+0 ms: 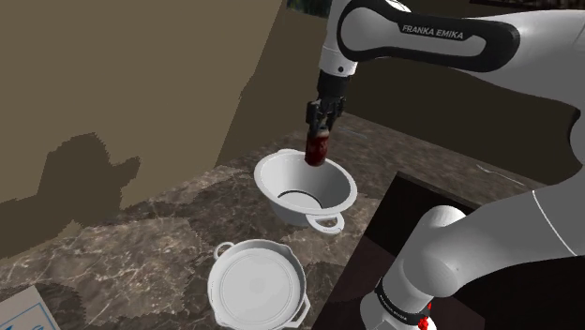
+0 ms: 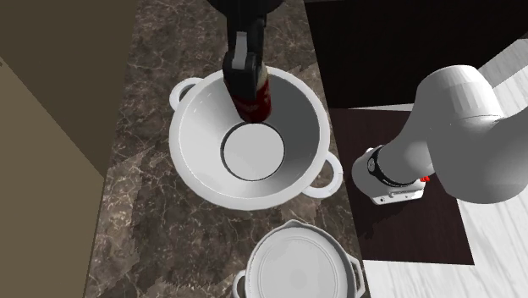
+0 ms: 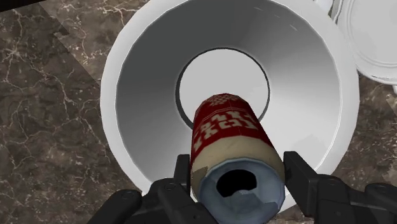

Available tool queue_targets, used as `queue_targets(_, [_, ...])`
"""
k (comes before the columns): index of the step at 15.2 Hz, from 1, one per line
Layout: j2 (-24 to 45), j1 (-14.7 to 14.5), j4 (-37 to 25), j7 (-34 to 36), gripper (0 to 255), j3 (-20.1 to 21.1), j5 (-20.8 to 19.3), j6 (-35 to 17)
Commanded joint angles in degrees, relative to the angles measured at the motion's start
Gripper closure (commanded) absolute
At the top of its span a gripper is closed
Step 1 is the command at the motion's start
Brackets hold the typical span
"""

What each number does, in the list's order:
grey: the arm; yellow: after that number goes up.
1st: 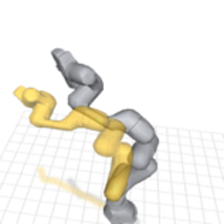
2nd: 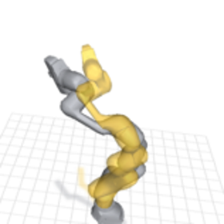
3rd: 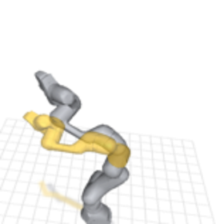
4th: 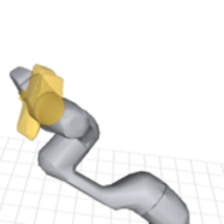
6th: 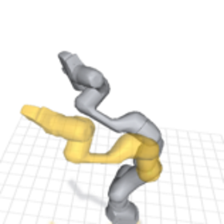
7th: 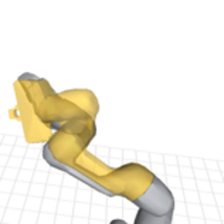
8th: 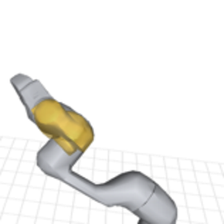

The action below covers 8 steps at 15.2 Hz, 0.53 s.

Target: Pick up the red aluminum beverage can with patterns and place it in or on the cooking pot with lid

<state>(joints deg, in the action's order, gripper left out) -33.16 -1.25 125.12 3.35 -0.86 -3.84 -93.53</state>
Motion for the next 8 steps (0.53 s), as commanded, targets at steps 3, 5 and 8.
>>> queue_targets(3, [-0.67, 0.03, 3.56, 0.07, 255, -0.12, -0.09, -2.95])
queue_targets(5, [-0.88, 0.04, 5.27, 0.15, 255, -0.15, -0.12, -4.44])
queue_targets(8, [-1.11, 0.04, 7.75, 0.27, 255, -0.19, -0.17, -6.68])
